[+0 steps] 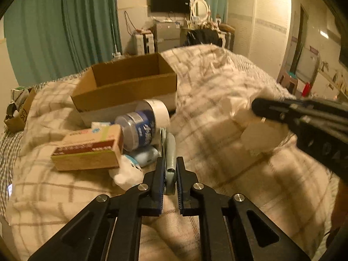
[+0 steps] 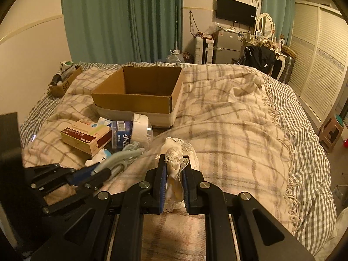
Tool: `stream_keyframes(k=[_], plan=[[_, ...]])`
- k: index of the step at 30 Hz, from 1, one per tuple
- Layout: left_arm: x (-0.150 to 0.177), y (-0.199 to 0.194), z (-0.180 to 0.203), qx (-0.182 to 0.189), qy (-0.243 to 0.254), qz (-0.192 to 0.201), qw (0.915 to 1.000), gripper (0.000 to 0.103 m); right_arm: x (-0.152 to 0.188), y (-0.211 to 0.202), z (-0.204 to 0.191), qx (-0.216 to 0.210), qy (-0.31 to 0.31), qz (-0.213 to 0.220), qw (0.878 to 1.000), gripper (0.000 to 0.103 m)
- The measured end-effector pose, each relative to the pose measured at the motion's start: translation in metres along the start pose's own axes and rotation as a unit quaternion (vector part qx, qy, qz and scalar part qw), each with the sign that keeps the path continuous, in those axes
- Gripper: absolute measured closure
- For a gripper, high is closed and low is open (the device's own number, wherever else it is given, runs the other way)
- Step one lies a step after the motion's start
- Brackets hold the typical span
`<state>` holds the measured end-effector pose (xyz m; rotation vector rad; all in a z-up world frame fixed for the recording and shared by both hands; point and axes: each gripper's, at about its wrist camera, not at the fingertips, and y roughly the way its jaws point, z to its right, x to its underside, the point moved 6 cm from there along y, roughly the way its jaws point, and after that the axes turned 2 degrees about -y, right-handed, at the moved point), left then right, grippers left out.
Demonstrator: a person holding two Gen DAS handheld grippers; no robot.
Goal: Organize objects
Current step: 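Carry the clip and cloth into the box and open both tools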
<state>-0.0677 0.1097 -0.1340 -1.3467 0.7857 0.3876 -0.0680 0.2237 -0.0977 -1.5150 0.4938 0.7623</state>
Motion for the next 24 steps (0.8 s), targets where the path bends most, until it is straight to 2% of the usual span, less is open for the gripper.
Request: stream_keyframes(k=[4, 8, 13, 17, 20, 24], plan=[[-0.027, -0.029, -0.009, -0.001, -0.018, 0.041, 0.999, 0.094, -0.016, -0.015, -0.002, 0.001, -0.004, 0.026, 1.0, 0.091], [-0.063, -0.051, -0.023, 0.018, -0.031, 0.067, 0.9971, 0.094, -0.047, -0.032, -0.008, -0.002, -0.02, 0.062, 0.998, 0.094], [-0.122, -0.061, -0.048, 0.014, -0.039, 0.1, 0.9941, 0.094, -0.102, -0.042, -0.023, -0.013, -0.065, 0.091, 0.994, 0.094], [-0.168, -0.05, -0.068, 0.001, -0.035, 0.112, 0.9932, 0.094, -0.152, -0.034, -0.033, -0.024, -0.087, 0.1, 0.991, 0.094], [-0.194, -0.028, -0.083, -0.006, -0.041, 0.111, 0.9929, 0.094, -0.193, -0.005, -0.038, -0.027, -0.093, 0.094, 0.991, 0.094], [-0.215, 0.01, -0.105, -0.037, -0.036, 0.113, 0.9923, 0.094, -0.223, 0.043, -0.036, -0.025, -0.084, 0.08, 0.993, 0.094]])
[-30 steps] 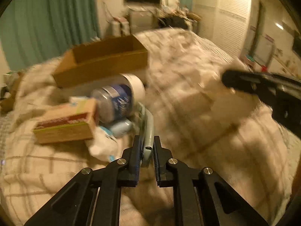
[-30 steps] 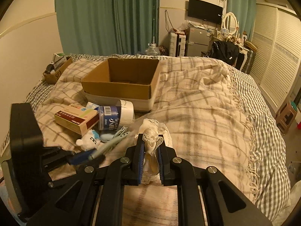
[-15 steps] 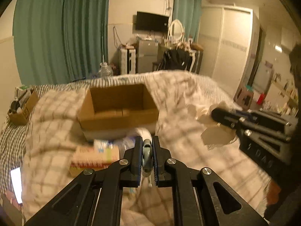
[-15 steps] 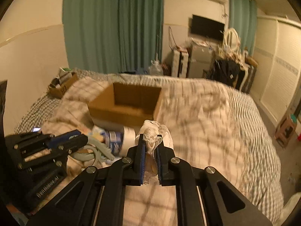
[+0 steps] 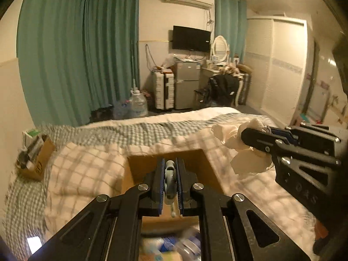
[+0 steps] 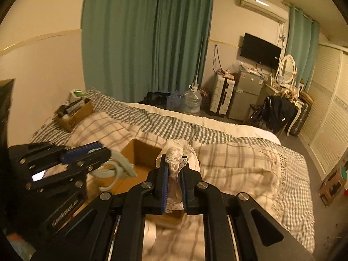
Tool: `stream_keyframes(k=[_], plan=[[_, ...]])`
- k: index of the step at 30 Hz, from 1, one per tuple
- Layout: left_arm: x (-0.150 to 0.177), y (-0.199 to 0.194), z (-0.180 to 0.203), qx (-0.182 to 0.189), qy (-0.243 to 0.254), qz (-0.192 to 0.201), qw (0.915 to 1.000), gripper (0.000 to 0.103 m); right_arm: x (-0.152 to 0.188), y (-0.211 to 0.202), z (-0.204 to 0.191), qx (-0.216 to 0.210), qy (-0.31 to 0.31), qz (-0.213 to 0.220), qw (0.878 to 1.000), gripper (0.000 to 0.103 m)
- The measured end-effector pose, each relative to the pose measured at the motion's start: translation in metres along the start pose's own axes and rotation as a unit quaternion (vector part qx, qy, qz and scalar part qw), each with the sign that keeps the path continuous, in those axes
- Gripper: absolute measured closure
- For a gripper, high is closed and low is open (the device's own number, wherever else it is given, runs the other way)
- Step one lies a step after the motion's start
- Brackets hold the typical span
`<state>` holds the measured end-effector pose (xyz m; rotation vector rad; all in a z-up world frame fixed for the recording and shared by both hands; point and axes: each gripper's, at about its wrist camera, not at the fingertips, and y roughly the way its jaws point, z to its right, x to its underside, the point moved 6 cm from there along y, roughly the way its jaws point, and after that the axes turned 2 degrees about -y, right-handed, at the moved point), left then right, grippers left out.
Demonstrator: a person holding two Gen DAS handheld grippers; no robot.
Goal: Organize objects
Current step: 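Carry the clip and cloth into the box and open both tools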
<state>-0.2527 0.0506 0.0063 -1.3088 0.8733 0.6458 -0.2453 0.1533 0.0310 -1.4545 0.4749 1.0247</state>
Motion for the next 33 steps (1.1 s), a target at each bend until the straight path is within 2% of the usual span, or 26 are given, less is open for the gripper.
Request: stream_keyframes(k=[5, 9, 12, 14, 16, 17, 18, 19, 21, 24, 28, 33], plan=[[0.005, 0.06, -0.019, -0.018, 0.004, -0.021, 0.9996, 0.094, -0.002, 0.075, 0.01, -0.018, 0.013, -0.027, 0.999, 0.094], [0.023, 0.099, -0.031, -0.022, 0.009, -0.051, 0.9984, 0.094, 0.015, 0.127, 0.016, -0.034, 0.022, -0.056, 0.998, 0.094], [0.036, 0.12, -0.038, -0.023, 0.008, -0.074, 0.9969, 0.094, 0.03, 0.146, 0.016, -0.045, 0.027, -0.066, 0.996, 0.092], [0.043, 0.13, -0.04, -0.016, 0.003, -0.092, 0.9956, 0.094, 0.037, 0.156, 0.018, -0.054, 0.036, -0.074, 0.995, 0.082], [0.047, 0.132, -0.038, -0.012, 0.002, -0.103, 0.9946, 0.089, 0.039, 0.156, 0.021, -0.055, 0.045, -0.073, 0.995, 0.064], [0.048, 0.133, -0.039, -0.014, 0.004, -0.107, 0.9942, 0.087, 0.039, 0.154, 0.023, -0.054, 0.046, -0.072, 0.995, 0.06], [0.049, 0.131, -0.039, -0.022, 0.008, -0.113, 0.9933, 0.078, 0.038, 0.15, 0.027, -0.049, 0.047, -0.07, 0.995, 0.055], [0.049, 0.128, -0.039, -0.027, 0.009, -0.116, 0.9928, 0.06, 0.036, 0.145, 0.028, -0.043, 0.047, -0.066, 0.996, 0.053], [0.05, 0.117, -0.039, -0.033, 0.006, -0.122, 0.992, 0.034, 0.031, 0.132, 0.033, -0.029, 0.048, -0.06, 0.997, 0.05], [0.049, 0.097, -0.038, -0.03, 0.011, -0.123, 0.9919, 0.029, 0.023, 0.104, 0.039, -0.019, 0.053, -0.045, 0.997, 0.044], [0.052, 0.057, -0.044, -0.047, 0.02, -0.119, 0.9916, 0.013, 0.021, 0.059, 0.038, -0.004, 0.04, -0.031, 0.999, 0.038], [0.071, 0.016, -0.051, -0.055, 0.009, -0.126, 0.9905, 0.005, 0.031, 0.011, 0.025, -0.008, 0.026, -0.026, 0.999, 0.032]])
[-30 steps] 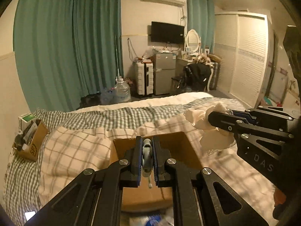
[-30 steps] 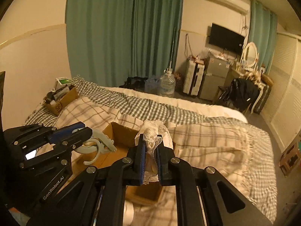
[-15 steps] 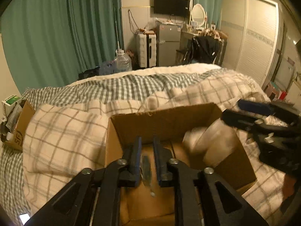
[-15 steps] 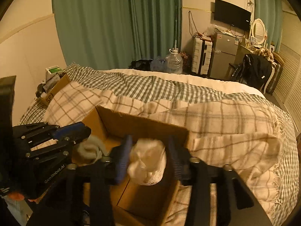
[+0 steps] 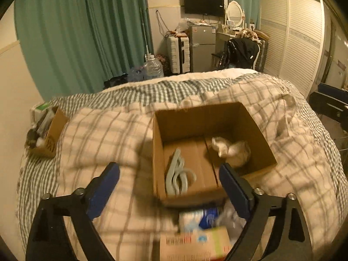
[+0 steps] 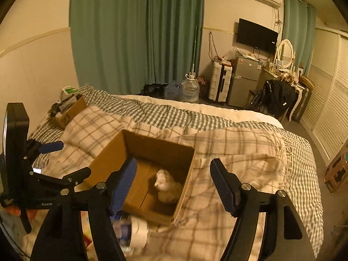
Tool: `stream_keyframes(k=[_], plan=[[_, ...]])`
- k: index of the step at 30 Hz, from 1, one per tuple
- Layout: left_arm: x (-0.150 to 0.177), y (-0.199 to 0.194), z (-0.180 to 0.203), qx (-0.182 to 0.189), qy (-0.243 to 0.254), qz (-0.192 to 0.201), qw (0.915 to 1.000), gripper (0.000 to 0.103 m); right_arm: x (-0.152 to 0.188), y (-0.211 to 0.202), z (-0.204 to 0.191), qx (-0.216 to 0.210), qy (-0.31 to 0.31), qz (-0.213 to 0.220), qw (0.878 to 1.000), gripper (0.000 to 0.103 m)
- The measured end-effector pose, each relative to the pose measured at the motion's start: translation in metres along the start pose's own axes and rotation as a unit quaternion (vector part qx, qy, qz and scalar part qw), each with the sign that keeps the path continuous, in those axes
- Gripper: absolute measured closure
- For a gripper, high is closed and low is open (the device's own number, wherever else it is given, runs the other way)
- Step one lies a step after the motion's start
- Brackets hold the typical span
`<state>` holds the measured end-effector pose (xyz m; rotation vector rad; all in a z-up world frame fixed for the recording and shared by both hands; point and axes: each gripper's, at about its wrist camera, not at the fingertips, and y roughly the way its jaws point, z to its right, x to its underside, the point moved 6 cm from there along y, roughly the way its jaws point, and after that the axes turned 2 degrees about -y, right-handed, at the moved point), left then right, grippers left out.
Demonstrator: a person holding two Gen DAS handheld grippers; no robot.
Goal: Organize objects
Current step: 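Carry the clip and cloth into the box and open both tools, then grasp the red-and-white medicine box with the left tool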
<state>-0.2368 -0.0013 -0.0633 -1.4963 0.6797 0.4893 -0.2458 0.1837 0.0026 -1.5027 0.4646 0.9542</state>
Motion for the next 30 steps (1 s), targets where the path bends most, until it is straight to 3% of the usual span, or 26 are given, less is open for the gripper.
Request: stream_keyframes(k=[8, 14, 18, 22, 30], plan=[[0.062, -0.027, 0.002, -0.03, -0.013, 0.004, 0.9994, 0.0, 0.053, -0.031, -0.028, -0.003, -0.03, -0.012, 0.999, 0.023], [0.111, -0.011, 0.009, -0.017, -0.069, -0.03, 0.997, 0.0, 0.118, 0.0, -0.041, 0.011, -0.02, -0.047, 0.999, 0.021], [0.125, 0.0, 0.005, -0.025, -0.066, -0.052, 0.9962, 0.0, 0.148, 0.024, -0.033, 0.007, 0.003, -0.084, 0.996, 0.021], [0.127, 0.015, -0.014, -0.049, -0.087, -0.064, 0.9929, 0.0, 0.159, 0.032, -0.021, -0.005, 0.034, -0.096, 0.995, 0.021], [0.138, 0.037, -0.008, 0.012, -0.116, -0.097, 0.9885, 0.0, 0.157, 0.029, -0.021, -0.006, 0.041, -0.093, 0.995, 0.021]])
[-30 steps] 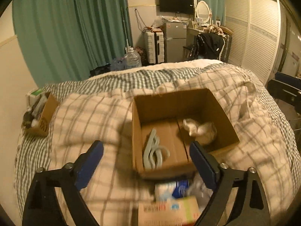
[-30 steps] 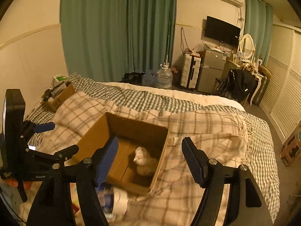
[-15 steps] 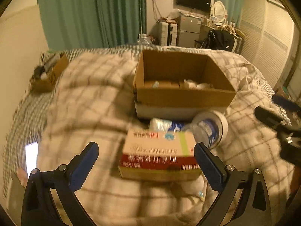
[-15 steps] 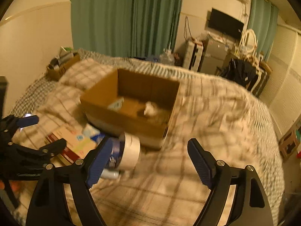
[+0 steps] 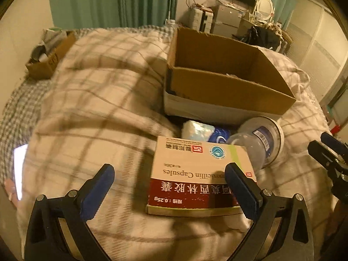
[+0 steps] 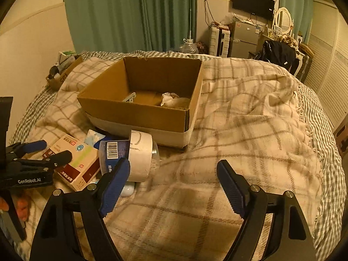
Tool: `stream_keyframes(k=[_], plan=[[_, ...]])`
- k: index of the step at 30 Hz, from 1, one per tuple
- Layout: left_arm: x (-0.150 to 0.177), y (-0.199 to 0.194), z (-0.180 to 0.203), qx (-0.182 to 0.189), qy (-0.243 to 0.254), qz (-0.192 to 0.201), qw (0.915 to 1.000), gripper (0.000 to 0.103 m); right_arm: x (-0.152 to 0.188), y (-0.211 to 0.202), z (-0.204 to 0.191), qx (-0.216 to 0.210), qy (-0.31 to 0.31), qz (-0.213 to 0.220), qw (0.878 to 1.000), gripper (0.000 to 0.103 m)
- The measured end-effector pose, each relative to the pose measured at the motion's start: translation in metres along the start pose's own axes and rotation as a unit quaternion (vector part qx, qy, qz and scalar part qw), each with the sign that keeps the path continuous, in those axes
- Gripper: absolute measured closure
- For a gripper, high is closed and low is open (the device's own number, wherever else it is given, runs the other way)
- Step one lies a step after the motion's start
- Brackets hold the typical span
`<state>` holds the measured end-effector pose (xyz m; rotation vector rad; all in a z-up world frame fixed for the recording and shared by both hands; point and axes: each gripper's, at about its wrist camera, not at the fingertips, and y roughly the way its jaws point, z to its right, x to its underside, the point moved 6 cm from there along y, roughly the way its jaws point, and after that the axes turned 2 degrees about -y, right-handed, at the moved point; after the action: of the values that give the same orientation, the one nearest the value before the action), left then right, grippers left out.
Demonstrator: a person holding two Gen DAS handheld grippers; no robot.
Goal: Organize objects
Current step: 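Grasp the red-and-white medicine box with the left tool, then hold the medicine box in the left tool while the right tool grasps the white figurine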
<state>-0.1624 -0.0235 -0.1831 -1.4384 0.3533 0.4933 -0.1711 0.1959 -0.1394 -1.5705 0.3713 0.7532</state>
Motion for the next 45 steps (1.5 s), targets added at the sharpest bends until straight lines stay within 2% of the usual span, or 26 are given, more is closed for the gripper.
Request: stream_keyframes(k=[3, 4, 7, 10, 12, 13, 14, 17, 18, 20, 22, 28, 30, 37, 41, 45], plan=[[0.003, 0.007, 0.012, 0.04, 0.002, -0.021, 0.999, 0.0, -0.001, -0.002, -0.001, 0.003, 0.0, 0.003, 1.0, 0.021], [0.006, 0.014, 0.016, 0.066, -0.004, -0.042, 0.997, 0.0, -0.001, -0.003, -0.001, 0.005, 0.0, 0.004, 1.0, 0.021], [0.007, 0.019, 0.023, 0.073, -0.004, -0.053, 0.9959, 0.0, -0.001, -0.005, -0.001, 0.007, 0.001, 0.008, 1.0, 0.021], [0.013, 0.022, 0.036, 0.1, 0.004, -0.074, 0.9923, 0.0, 0.001, -0.006, 0.0, 0.008, 0.003, 0.007, 1.0, 0.021], [0.017, 0.02, 0.046, 0.122, 0.02, -0.089, 0.9884, 0.0, 0.001, -0.007, 0.0, 0.008, 0.004, 0.008, 1.0, 0.021], [0.024, 0.018, 0.055, 0.149, 0.032, -0.107, 0.9826, 0.0, 0.002, -0.008, 0.001, 0.008, 0.006, 0.009, 1.0, 0.021], [0.029, 0.016, 0.061, 0.153, 0.041, -0.113, 0.9809, 0.0, 0.002, -0.008, 0.001, 0.009, 0.006, 0.009, 1.0, 0.021], [0.045, 0.006, 0.078, 0.134, 0.097, -0.112, 0.9798, 0.0, 0.004, -0.01, 0.003, 0.01, 0.009, 0.011, 1.0, 0.021], [0.048, 0.004, 0.082, 0.132, 0.108, -0.113, 0.9788, 0.004, 0.005, -0.011, 0.003, 0.011, 0.01, 0.011, 1.0, 0.021], [0.055, -0.004, 0.086, 0.114, 0.132, -0.105, 0.9791, 0.012, 0.005, -0.013, 0.004, 0.011, 0.011, 0.013, 1.0, 0.021], [0.056, -0.017, 0.084, 0.101, 0.14, -0.084, 0.9813, 0.037, 0.006, -0.016, 0.005, 0.013, 0.012, 0.015, 1.0, 0.021], [0.04, -0.056, 0.074, 0.12, 0.131, -0.031, 0.9836, 0.067, 0.009, -0.023, 0.004, 0.016, 0.012, 0.021, 1.0, 0.021], [0.035, -0.072, 0.073, 0.115, 0.13, 0.0, 0.9848, 0.073, 0.01, -0.028, 0.003, 0.017, 0.012, 0.024, 1.0, 0.021], [0.011, -0.12, 0.059, 0.109, 0.112, 0.078, 0.9847, 0.074, 0.012, -0.04, -0.007, 0.018, 0.003, 0.031, 0.999, 0.021], [0.003, -0.124, 0.042, 0.091, 0.094, 0.095, 0.9869, 0.074, 0.01, -0.041, -0.025, 0.008, -0.014, 0.031, 0.999, 0.021], [-0.003, -0.122, 0.019, 0.058, 0.081, 0.107, 0.9893, 0.074, 0.012, -0.029, -0.052, -0.011, -0.04, 0.014, 0.999, 0.021]])
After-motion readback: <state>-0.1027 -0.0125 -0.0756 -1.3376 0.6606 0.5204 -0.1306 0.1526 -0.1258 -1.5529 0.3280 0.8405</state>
